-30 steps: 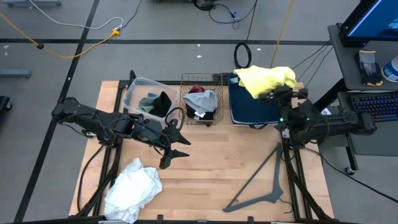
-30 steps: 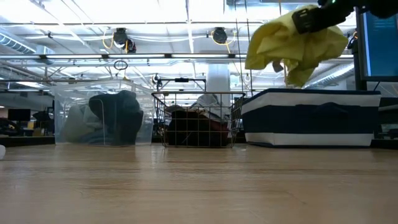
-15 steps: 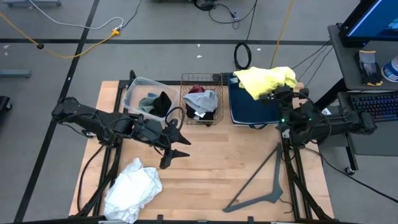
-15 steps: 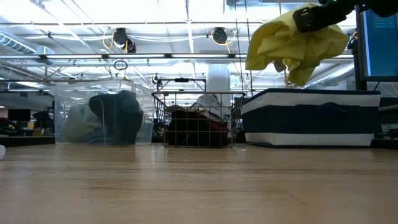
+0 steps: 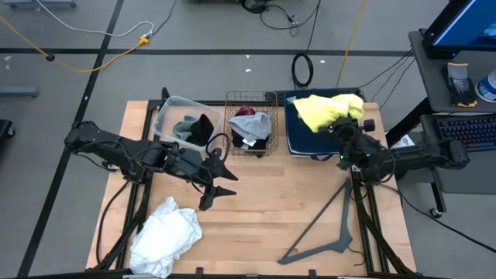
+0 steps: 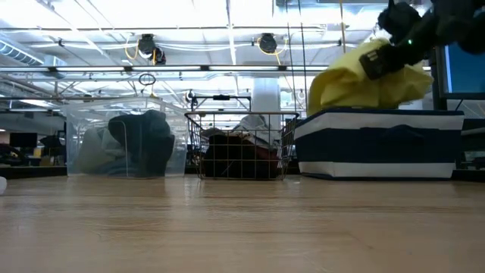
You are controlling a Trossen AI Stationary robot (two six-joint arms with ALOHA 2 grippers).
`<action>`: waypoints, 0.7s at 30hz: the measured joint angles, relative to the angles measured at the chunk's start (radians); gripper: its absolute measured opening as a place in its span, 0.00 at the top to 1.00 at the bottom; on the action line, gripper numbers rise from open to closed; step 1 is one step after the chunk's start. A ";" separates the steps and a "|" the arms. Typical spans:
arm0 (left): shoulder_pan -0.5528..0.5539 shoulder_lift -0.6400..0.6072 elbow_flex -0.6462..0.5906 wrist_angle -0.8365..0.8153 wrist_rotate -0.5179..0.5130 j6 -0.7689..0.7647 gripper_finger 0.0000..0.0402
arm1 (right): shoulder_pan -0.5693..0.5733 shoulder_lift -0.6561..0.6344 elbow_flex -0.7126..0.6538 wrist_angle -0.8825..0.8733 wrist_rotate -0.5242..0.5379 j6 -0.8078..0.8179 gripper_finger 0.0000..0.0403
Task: Pick & Place Cloths
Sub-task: Put the yellow cloth into the blue bin
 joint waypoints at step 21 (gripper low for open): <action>0.000 0.000 0.000 0.000 0.000 0.001 0.46 | 0.060 0.000 -0.198 -0.006 -0.002 0.341 0.92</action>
